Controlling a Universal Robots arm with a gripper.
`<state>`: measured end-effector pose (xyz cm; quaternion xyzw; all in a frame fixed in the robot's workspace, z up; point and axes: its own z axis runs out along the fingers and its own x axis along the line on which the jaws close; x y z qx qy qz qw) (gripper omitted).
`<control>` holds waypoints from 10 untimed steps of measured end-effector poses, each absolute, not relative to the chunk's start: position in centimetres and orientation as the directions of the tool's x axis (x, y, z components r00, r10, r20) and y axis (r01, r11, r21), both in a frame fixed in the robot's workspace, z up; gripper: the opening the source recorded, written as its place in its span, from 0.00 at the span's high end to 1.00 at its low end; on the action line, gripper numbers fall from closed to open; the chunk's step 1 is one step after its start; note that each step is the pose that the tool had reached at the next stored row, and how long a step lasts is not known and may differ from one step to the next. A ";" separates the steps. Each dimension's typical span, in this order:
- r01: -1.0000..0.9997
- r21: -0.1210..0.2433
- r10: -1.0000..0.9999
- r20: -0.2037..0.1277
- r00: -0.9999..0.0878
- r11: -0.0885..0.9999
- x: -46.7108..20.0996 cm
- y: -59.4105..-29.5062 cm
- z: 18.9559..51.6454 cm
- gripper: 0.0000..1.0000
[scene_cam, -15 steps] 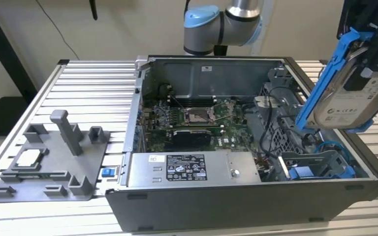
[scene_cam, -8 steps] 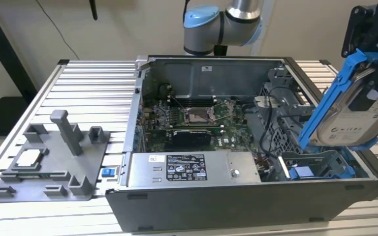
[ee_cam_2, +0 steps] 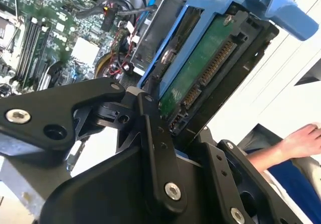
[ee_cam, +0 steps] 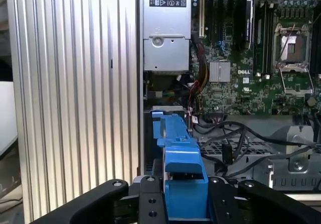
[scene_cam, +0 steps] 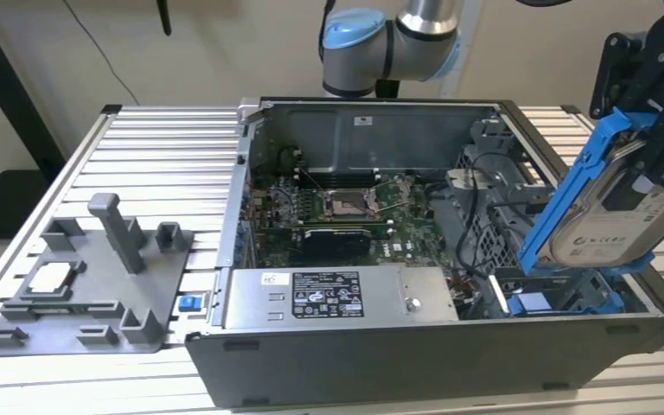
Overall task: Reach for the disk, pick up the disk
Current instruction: 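Pick up the disk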
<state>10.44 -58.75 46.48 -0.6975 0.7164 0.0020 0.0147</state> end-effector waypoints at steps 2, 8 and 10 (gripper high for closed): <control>-0.999 -0.018 -0.999 -0.023 -0.027 0.027 10.4 -58.8 46.5 1.00; -0.999 -0.018 -0.999 -0.022 -0.026 0.027 10.4 -58.7 46.5 1.00; -0.999 -0.018 -0.999 -0.022 -0.026 0.027 10.4 -58.7 46.5 1.00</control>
